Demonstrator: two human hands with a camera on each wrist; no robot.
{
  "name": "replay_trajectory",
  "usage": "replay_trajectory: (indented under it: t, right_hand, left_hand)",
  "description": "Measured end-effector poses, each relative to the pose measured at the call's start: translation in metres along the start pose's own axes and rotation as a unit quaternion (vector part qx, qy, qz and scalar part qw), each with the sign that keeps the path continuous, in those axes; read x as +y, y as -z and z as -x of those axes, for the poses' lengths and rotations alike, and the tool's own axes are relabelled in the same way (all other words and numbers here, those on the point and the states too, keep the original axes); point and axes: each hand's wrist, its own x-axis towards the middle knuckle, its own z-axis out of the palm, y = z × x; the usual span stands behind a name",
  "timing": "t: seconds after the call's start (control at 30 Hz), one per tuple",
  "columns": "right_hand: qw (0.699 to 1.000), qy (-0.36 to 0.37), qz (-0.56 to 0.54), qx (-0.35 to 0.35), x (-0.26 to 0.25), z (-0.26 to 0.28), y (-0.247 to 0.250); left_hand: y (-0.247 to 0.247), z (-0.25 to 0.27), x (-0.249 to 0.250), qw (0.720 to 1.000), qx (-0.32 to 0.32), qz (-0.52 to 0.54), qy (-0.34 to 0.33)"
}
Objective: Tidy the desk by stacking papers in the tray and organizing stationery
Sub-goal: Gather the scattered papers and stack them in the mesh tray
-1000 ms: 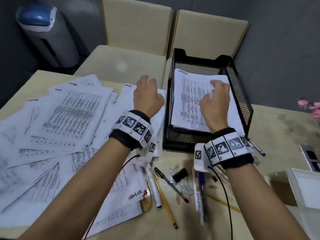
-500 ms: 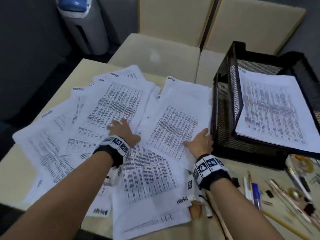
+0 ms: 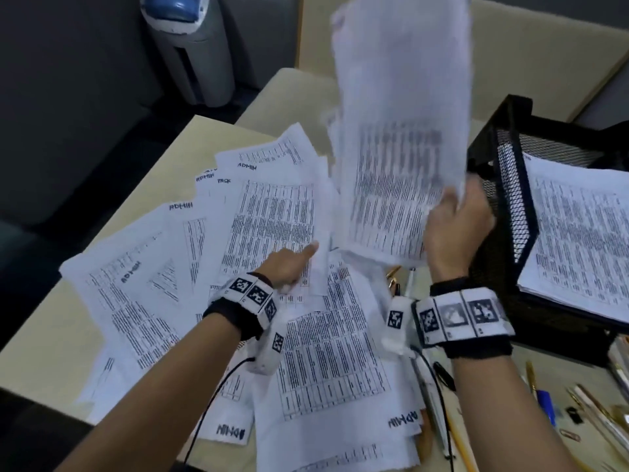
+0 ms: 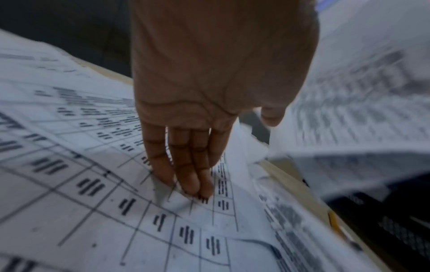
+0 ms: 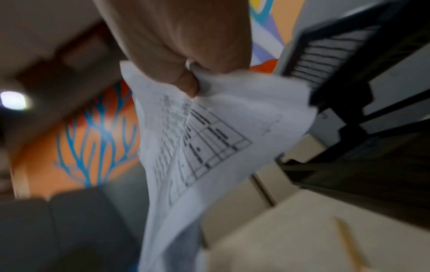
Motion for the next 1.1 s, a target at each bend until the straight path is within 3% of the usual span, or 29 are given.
replay_trajectory:
  t: [0.07, 0.13, 0.23, 0.3, 0.33, 0.4, 0.43, 0.57, 0.7, 0.73, 0.8, 0.87, 0.93, 1.0, 1.03, 1.1]
  right_hand:
    - [0.996, -0.014, -0.066, 0.054, -0.019, -0.011, -0.001]
    - [0.992, -0.047, -0.108, 0.049, -0.027, -0.015, -0.010]
    - [0.992, -0.086, -0.092, -0.028, -0.018, 0.002, -0.037]
    - [0.982, -0.132, -0.069, -0.120, 0.000, 0.026, -0.059]
    - [0.971, -0.161, -0.059, -0.167, 0.009, 0.040, -0.068]
    - [0.944, -0.209, -0.019, -0.254, 0.028, 0.061, -0.084]
    - [0.930, -0.224, 0.009, -0.291, 0.035, 0.068, -0.090]
    - [0.897, -0.215, 0.051, -0.383, 0.033, 0.089, -0.114]
    - [0.862, -0.226, 0.048, -0.450, 0.019, 0.097, -0.129]
    - [0.855, -0.233, 0.051, -0.461, 0.017, 0.099, -0.129]
    - [0.868, -0.219, 0.059, -0.443, 0.020, 0.098, -0.126]
    - [0.888, -0.215, 0.063, -0.402, 0.025, 0.095, -0.120]
    - [0.895, -0.201, 0.074, -0.392, 0.029, 0.092, -0.118]
    - [0.889, -0.165, 0.084, -0.418, 0.027, 0.093, -0.121]
    - [0.880, -0.147, 0.093, -0.443, 0.023, 0.095, -0.123]
    - [0.851, -0.118, 0.114, -0.499, 0.016, 0.104, -0.127]
  left_hand:
    - [0.008, 0.004, -0.006, 0.995, -0.039, 0.096, 0.008]
    - [0.019, 0.007, -0.017, 0.977, -0.026, 0.213, 0.018]
    - [0.042, 0.008, -0.042, 0.961, 0.158, 0.221, 0.052]
    - [0.061, 0.008, -0.067, 0.937, 0.284, 0.147, 0.140]
    - [0.070, 0.010, -0.078, 0.921, 0.312, 0.129, 0.196]
    - [0.081, 0.015, -0.094, 0.893, 0.309, 0.154, 0.288]
    - [0.081, 0.015, -0.100, 0.892, 0.298, 0.158, 0.301]
    - [0.071, -0.001, -0.100, 0.932, 0.270, 0.101, 0.220]
    - [0.050, 0.001, -0.075, 0.953, 0.199, 0.193, 0.123]
    - [0.046, 0.001, -0.071, 0.953, 0.193, 0.205, 0.116]
    - [0.042, 0.004, -0.074, 0.948, 0.209, 0.194, 0.145]
    - [0.045, 0.012, -0.087, 0.913, 0.286, 0.164, 0.242]
    - [0.047, 0.030, -0.098, 0.842, 0.349, 0.219, 0.347]
    - [0.047, 0.044, -0.104, 0.787, 0.371, 0.290, 0.400]
    - [0.047, 0.047, -0.104, 0.779, 0.363, 0.309, 0.408]
    - [0.049, 0.047, -0.103, 0.794, 0.335, 0.314, 0.398]
